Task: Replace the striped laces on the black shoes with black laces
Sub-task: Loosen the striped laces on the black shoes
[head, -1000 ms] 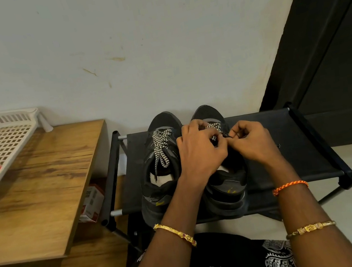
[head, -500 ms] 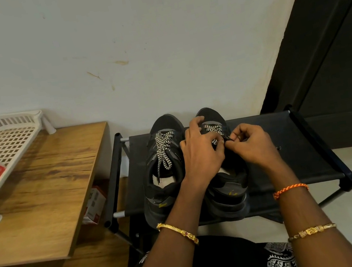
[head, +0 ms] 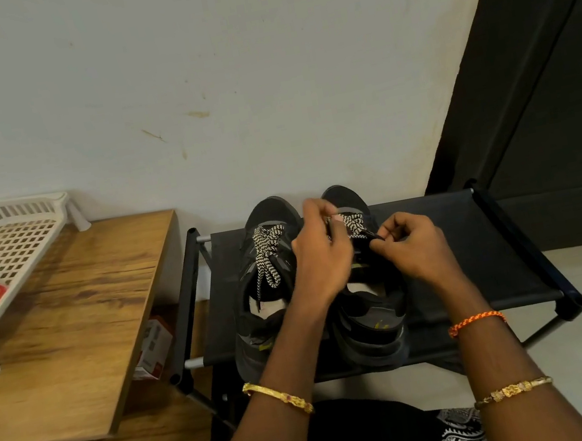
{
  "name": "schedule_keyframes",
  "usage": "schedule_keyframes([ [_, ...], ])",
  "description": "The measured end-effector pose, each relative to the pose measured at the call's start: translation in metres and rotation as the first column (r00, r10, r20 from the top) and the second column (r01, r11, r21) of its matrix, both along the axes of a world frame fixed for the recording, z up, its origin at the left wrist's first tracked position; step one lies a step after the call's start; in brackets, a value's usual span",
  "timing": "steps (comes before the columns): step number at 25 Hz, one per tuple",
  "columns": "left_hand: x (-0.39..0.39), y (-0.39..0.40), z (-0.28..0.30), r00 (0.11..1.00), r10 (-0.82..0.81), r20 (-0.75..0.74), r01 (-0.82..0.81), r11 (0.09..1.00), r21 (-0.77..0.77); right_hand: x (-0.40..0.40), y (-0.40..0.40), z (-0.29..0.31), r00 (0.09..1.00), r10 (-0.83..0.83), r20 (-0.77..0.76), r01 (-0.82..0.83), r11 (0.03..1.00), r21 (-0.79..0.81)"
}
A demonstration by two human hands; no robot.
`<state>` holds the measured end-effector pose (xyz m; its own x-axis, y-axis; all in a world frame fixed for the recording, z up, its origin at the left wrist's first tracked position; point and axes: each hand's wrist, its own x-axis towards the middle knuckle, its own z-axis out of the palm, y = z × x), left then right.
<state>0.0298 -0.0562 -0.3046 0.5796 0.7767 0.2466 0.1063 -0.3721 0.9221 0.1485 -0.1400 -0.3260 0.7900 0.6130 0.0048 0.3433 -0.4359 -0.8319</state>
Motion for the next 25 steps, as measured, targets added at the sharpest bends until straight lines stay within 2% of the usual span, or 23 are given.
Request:
schedule_keyframes([
  [2,0.005,-0.004,-0.009,0.948,0.042,-0.316,0.073,0.936,0.343,0.000,0.000,0.000,1.000,0.012,0.014,-0.012,1.000,0.005],
  [3,0.007,-0.005,-0.012,0.915,0.090,-0.394,0.085,0.910,0.405,0.000,0.000,-0.001,1.000,0.014,0.018,-0.015,1.000,0.005],
  [5,0.012,-0.002,-0.015,0.879,0.152,-0.451,0.075,0.891,0.447,-0.001,0.001,-0.002,1.000,0.011,0.027,-0.011,1.000,0.005],
  [7,0.014,0.000,-0.017,0.881,0.173,-0.440,0.061,0.882,0.468,-0.001,0.002,-0.002,0.999,0.010,0.038,-0.010,1.000,0.002],
  [12,0.011,0.000,-0.016,0.939,0.172,-0.297,-0.049,0.924,0.380,-0.001,0.002,-0.001,0.999,0.000,0.040,0.000,1.000,-0.008],
  [15,0.007,0.000,-0.011,0.973,0.196,-0.125,-0.155,0.947,0.281,-0.002,0.002,-0.001,0.999,-0.010,0.037,0.010,1.000,-0.004],
  [17,0.005,0.001,-0.008,0.961,0.274,0.038,-0.276,0.941,0.193,-0.002,0.001,0.000,0.999,-0.009,0.031,0.009,1.000,-0.006],
  [19,0.003,0.001,-0.005,0.932,0.341,0.125,-0.354,0.931,0.095,-0.002,0.000,0.000,1.000,-0.011,0.018,0.011,1.000,-0.006],
  [21,0.004,0.001,-0.003,0.937,0.309,0.165,-0.287,0.947,-0.141,-0.002,0.001,0.000,1.000,-0.006,0.013,0.006,1.000,-0.008],
  [23,0.006,-0.001,0.000,0.941,0.258,0.219,-0.173,0.922,-0.346,-0.003,0.001,0.001,1.000,-0.002,0.011,0.002,1.000,-0.008],
  [24,0.007,-0.003,0.000,0.956,0.229,0.185,-0.159,0.929,-0.333,-0.003,0.001,0.001,1.000,-0.001,0.013,0.001,1.000,-0.011],
  [25,0.007,-0.003,0.000,0.980,0.182,0.082,-0.161,0.963,-0.217,-0.002,0.000,0.001,1.000,-0.001,0.017,0.001,1.000,-0.014],
])
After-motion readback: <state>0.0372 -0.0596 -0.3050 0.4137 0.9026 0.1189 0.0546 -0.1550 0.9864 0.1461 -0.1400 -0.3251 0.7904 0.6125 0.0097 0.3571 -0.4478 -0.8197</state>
